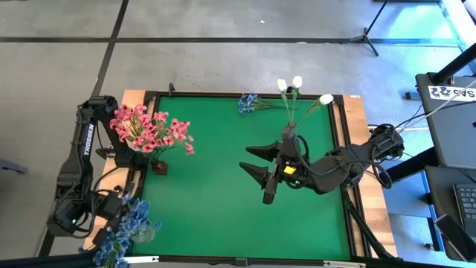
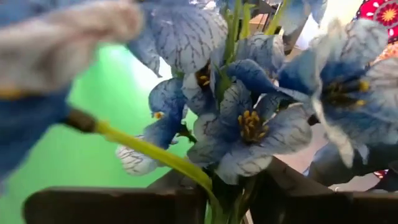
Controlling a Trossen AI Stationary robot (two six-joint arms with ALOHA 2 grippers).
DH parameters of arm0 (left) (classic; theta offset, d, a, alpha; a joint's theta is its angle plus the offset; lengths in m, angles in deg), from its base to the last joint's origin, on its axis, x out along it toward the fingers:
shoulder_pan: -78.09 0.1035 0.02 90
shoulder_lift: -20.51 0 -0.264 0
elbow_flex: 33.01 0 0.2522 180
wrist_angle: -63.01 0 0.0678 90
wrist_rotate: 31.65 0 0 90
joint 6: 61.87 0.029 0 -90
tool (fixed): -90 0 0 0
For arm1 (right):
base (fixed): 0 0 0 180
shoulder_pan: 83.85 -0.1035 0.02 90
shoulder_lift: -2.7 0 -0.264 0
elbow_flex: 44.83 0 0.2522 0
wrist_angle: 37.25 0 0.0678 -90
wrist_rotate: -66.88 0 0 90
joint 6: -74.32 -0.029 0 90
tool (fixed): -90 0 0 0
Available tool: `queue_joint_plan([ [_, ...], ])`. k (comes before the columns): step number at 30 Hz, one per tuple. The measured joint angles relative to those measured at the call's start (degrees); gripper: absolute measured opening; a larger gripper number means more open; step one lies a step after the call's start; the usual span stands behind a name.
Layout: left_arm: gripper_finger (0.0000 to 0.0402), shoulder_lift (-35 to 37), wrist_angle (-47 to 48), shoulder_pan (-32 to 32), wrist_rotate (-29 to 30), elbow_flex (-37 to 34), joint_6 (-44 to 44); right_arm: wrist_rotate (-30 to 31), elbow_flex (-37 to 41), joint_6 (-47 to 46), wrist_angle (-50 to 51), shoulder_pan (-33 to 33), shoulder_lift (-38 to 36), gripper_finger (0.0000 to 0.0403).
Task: Sort flowers into vase by color
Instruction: Put the bottom blue flower into the transparent vase
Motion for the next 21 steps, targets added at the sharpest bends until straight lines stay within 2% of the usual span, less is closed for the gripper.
queue_joint_plan([
  [8,0.0128,2.45,-0.09,-0.03,-4.85,1.08,0.02,0.0,0.0,0.0,0.0,0.0,0.0,0.0237],
  [12,0.0133,4.32,-0.32,-0.03,-11.87,1.31,-0.39,0.0,0.0,0.0,0.0,0.0,0.0,0.0237],
  [18,0.0134,7.36,-0.33,0.01,-23.67,1.31,-7.39,-0.07,0.0,-1.25,-0.09,0.0,0.0,0.0237],
  [21,0.0134,8.98,-0.33,0.01,-27.71,1.31,-10.21,-1.0,0.0,-1.29,-0.01,0.63,0.0,0.0237],
])
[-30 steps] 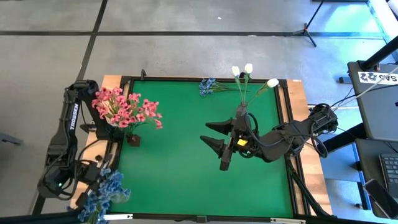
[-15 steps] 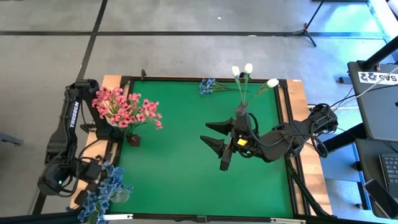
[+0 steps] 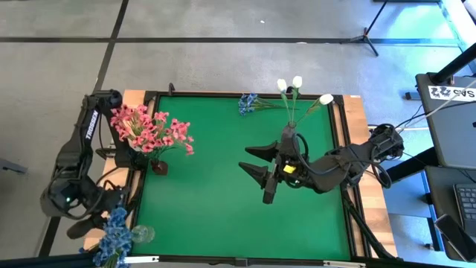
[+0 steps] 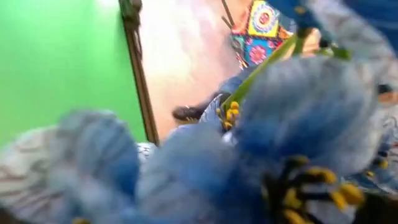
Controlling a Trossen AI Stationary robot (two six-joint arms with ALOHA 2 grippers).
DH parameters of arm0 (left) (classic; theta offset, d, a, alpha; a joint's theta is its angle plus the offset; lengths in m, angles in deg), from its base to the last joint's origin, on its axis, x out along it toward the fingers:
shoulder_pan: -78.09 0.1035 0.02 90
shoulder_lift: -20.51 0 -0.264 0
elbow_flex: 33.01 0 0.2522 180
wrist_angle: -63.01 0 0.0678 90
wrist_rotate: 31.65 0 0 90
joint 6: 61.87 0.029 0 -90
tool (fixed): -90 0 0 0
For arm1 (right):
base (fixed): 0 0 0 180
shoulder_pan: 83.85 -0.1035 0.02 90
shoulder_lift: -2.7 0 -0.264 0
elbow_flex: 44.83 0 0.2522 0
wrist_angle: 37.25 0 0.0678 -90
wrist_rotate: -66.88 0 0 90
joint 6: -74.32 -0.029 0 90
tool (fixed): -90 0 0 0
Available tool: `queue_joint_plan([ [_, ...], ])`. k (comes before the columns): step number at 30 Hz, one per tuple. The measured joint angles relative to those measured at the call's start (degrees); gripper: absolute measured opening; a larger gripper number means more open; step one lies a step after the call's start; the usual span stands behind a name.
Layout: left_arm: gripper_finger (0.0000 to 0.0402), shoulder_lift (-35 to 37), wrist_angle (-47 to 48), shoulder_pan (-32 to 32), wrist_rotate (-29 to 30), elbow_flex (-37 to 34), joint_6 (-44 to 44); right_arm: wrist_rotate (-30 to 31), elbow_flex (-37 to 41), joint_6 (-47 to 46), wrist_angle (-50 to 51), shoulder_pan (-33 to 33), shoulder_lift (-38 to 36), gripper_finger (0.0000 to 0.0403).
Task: Sort flowers into vase by color
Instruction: Put the bottom blue flower into the transparent vase
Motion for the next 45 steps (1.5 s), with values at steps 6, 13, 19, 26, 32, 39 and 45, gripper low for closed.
queue_joint_plan([
  [6,0.0134,2.51,2.55,0.77,-2.81,0.07,-7.76,-3.88,0.0,0.48,0.42,1.88,0.0,0.0237],
  [13,0.0134,2.54,9.08,2.86,-10.81,0.09,-13.49,-7.2,0.0,2.09,4.11,3.11,0.0,0.0237],
  [19,0.0134,2.56,8.68,2.91,-11.19,0.09,-13.78,-7.22,0.0,3.5,5.17,3.07,0.0,0.0237],
  [26,0.0134,2.54,9.61,5.34,-18.49,0.09,-22.28,-8.46,0.0,3.02,5.74,3.07,0.0,0.0237],
  [32,0.0134,2.54,12.4,7.36,-20.07,0.09,-25.24,-7.65,0.0,4.27,7.02,3.04,0.0,0.0237],
  [39,0.0134,2.54,10.65,7.56,-24.91,0.09,-27.21,-6.79,0.0,5.15,9.55,3.04,0.0,0.0237],
  [45,0.0136,2.54,9.27,9.06,-29.38,0.09,-34.07,-6.57,0.0,5.16,10.15,3.04,0.0,0.0237],
])
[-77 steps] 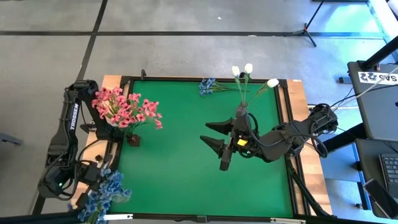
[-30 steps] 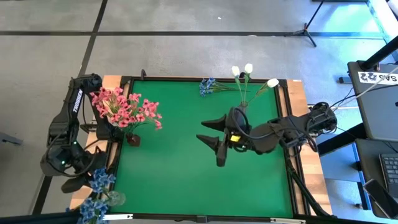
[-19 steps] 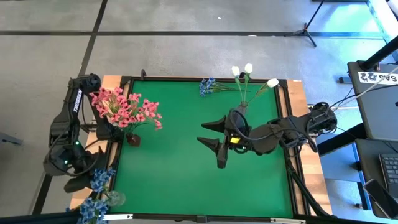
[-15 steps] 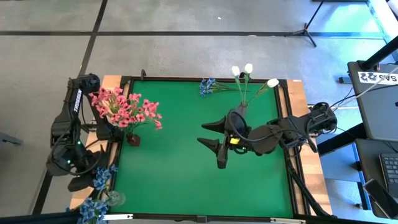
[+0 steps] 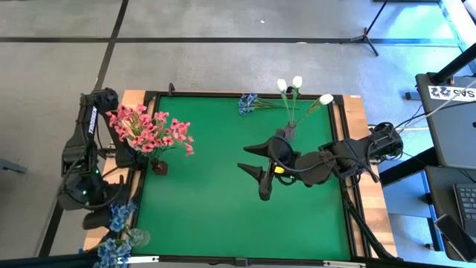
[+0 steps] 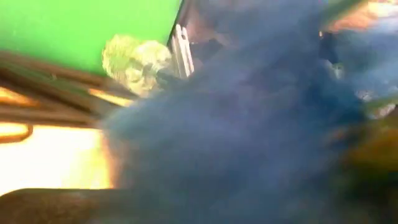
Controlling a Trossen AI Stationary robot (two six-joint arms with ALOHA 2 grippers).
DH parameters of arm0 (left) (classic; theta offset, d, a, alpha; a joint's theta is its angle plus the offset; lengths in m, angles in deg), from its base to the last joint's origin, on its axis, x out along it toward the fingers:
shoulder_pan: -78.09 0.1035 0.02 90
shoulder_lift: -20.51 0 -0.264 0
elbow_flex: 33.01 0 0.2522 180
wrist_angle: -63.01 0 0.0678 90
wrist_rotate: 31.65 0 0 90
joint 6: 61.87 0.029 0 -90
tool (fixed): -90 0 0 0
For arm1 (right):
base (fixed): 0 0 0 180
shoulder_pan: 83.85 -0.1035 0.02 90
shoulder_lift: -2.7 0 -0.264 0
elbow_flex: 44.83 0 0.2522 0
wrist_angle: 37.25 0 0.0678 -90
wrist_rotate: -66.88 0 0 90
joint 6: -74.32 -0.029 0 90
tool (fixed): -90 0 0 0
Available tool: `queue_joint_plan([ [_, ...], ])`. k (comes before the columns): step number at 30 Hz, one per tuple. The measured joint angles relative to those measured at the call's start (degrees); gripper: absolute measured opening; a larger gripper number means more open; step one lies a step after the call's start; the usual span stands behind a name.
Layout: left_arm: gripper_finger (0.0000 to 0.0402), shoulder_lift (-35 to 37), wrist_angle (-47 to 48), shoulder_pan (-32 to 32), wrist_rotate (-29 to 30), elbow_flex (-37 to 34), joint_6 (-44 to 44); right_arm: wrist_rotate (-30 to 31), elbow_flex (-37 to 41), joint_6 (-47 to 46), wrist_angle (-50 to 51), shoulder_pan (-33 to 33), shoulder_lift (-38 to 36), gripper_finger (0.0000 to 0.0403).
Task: Sort flowers into vase by color
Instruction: Put the bottom blue flower into the transparent vase
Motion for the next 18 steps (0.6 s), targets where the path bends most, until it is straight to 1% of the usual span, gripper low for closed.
queue_joint_plan([
  [4,0.0156,0.0,1.46,1.34,-1.79,0.0,-4.75,0.0,0.0,1.26,2.33,0.0,0.0,0.0237],
  [8,0.0173,0.0,-0.69,2.69,-6.15,0.0,-8.14,-0.64,0.0,1.36,6.62,-0.03,0.0,0.0237],
  [10,0.0175,0.0,-2.17,3.26,-6.8,0.0,-10.43,-0.58,0.08,1.38,8.46,-0.07,0.0,0.0237],
  [14,0.0176,0.02,-2.28,4.02,-7.34,0.0,-15.03,0.85,0.87,1.38,9.07,-0.07,0.0,0.0237],
  [16,0.0176,0.02,-3.09,4.49,-7.83,0.0,-17.5,0.64,1.3,1.38,9.03,-0.07,0.0,0.0237],
  [18,0.0176,0.12,-4.34,4.77,-9.87,0.0,-21.39,-0.55,1.93,1.39,9.12,-0.07,-0.07,0.0237],
])
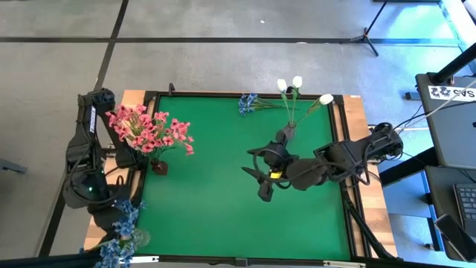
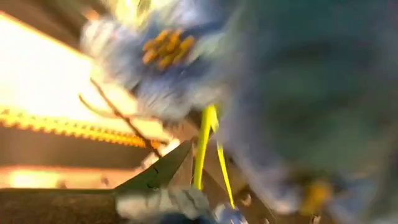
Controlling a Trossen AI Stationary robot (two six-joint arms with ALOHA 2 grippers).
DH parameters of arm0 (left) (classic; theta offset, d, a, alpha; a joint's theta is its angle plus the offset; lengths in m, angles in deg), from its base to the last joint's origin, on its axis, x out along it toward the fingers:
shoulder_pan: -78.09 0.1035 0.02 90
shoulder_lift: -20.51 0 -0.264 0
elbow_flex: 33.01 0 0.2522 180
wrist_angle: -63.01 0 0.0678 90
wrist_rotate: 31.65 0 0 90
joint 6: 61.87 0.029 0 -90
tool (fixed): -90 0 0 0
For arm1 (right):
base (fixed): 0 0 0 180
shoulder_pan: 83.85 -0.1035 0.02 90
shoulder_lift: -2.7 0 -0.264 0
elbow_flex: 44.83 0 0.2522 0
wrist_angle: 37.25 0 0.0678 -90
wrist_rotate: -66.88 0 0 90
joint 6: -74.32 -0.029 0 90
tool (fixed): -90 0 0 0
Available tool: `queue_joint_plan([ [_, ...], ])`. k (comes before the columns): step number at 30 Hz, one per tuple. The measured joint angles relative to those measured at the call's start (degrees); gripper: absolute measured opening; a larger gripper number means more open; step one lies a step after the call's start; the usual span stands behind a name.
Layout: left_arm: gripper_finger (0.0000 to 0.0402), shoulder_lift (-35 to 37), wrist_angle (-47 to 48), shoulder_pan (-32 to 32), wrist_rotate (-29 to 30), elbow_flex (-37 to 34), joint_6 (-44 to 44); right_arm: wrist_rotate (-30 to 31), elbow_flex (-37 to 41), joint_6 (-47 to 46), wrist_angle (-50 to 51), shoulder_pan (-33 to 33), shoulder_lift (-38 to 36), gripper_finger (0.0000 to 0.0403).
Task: Sort flowers into vase by color
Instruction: Put the bottom blue flower into the transparent vase, then put the blue flower into the transparent vase
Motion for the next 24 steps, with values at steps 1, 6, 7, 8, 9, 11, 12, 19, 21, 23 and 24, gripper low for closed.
queue_joint_plan([
  [1,0.0176,0.09,-0.19,-0.01,-1.35,0.0,-2.54,-0.6,0.22,0.1,0.29,0.0,0.03,0.0237],
  [6,0.0176,0.94,-0.27,-0.09,-6.26,0.0,-10.32,-2.42,0.26,1.26,1.91,0.0,0.04,0.0237],
  [7,0.0176,1.27,-0.62,-0.06,-6.14,0.0,-10.84,-2.82,0.26,1.42,1.98,0.0,0.04,0.0237],
  [8,0.0176,1.66,-1.17,-0.04,-5.5,0.0,-11.4,-3.13,0.26,1.46,2.02,0.0,0.04,0.0237],
  [9,0.0176,2.07,-1.82,-0.06,-4.5,0.0,-12.2,-3.15,0.26,1.45,2.04,0.0,0.04,0.0237],
  [11,0.0176,2.91,-2.56,-0.04,-3.02,0.0,-13.73,-3.7,0.26,1.46,2.01,-0.04,0.04,0.0237],
  [12,0.0176,3.32,-2.79,-0.05,-2.76,0.0,-14.52,-4.49,0.26,1.49,2.0,-0.04,0.04,0.0237],
  [19,0.0176,7.21,-2.84,-0.06,0.14,0.0,-15.99,-5.57,0.26,1.68,1.69,0.02,0.04,0.0237],
  [21,0.0176,8.55,-4.21,-0.06,1.73,0.0,-15.05,-5.62,0.26,2.9,0.96,0.5,0.04,0.0237],
  [23,0.0176,9.94,-5.68,-0.04,-0.03,0.0,-15.6,-5.64,0.26,3.5,0.18,0.8,0.04,0.0237],
  [24,0.0176,10.74,-6.19,-0.06,-2.05,0.0,-16.48,-5.42,0.26,4.23,0.04,0.89,0.04,0.0237],
])
